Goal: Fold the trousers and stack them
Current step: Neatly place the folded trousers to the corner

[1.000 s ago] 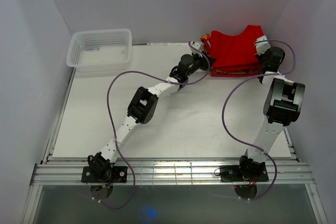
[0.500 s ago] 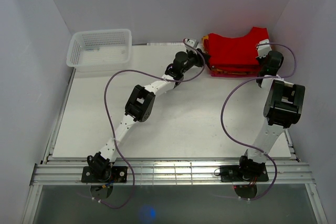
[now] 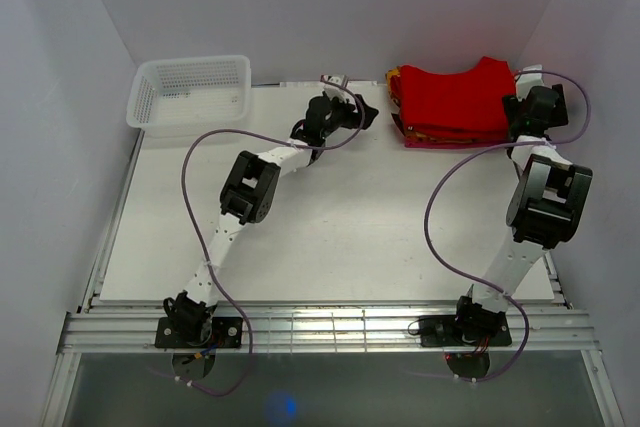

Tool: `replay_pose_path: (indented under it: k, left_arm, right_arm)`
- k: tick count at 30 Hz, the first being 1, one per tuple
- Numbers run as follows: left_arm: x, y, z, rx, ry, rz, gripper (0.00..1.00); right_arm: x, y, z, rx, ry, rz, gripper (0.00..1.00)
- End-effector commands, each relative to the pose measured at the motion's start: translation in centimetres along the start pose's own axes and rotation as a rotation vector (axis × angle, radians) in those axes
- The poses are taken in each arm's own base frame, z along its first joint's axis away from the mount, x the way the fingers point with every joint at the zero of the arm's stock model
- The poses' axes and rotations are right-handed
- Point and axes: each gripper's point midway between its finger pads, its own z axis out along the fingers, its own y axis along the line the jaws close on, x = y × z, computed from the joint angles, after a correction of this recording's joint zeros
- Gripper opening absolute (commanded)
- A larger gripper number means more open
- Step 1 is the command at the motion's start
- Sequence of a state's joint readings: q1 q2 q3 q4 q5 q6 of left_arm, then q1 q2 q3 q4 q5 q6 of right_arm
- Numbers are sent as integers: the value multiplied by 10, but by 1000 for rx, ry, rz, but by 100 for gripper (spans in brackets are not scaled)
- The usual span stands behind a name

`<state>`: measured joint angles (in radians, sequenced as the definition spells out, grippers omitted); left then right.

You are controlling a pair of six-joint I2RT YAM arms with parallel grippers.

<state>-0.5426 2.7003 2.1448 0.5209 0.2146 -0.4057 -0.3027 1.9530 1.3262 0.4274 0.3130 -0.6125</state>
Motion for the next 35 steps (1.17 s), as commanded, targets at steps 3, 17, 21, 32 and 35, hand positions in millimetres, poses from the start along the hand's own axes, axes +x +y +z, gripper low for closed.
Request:
replay_pose_path:
  k: [3, 17, 21, 32, 35]
  left_arm:
    - [-120, -46, -55, 95, -75, -15, 98]
    - [-106, 15, -229, -207, 608, -101, 98]
    - [-96, 55, -291, -371, 727, -128, 98]
    - [-68, 23, -408, -413, 756, 32, 98]
    - [-72, 17, -410, -401, 726, 39, 98]
  right_arm:
    - [-51, -28, -32, -31, -77, 97, 90]
    - [-37, 66, -216, -799, 87, 227, 90]
    - [-22, 77, -263, -921, 89, 160, 90]
    - [24, 104, -342, -989, 46, 11, 90]
    - [24, 105, -349, -985, 47, 36, 90]
